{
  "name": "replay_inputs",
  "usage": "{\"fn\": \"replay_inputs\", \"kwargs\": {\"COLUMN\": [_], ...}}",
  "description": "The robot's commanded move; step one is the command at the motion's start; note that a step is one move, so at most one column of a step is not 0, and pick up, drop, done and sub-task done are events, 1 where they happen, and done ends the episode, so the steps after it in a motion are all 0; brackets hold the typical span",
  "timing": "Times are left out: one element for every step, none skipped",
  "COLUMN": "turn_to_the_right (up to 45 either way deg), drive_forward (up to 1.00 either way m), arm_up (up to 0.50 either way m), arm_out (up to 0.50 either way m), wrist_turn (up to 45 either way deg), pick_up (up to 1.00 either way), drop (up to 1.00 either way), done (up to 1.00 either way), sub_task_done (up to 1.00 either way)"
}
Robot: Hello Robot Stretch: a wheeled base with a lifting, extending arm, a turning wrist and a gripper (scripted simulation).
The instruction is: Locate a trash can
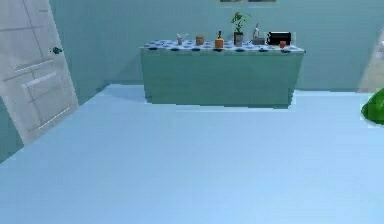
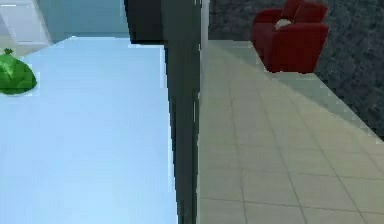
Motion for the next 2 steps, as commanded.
{"fn": "replay_inputs", "kwargs": {"turn_to_the_right": [0.0,45.0], "drive_forward": [0.25,0.00], "arm_up": [0.00,0.00], "arm_out": [0.00,0.00], "wrist_turn": [0.0,0.0], "pick_up": [0.00,0.00], "drop": [0.00,0.00], "done": [0.00,0.00], "sub_task_done": [0.00,0.00]}}
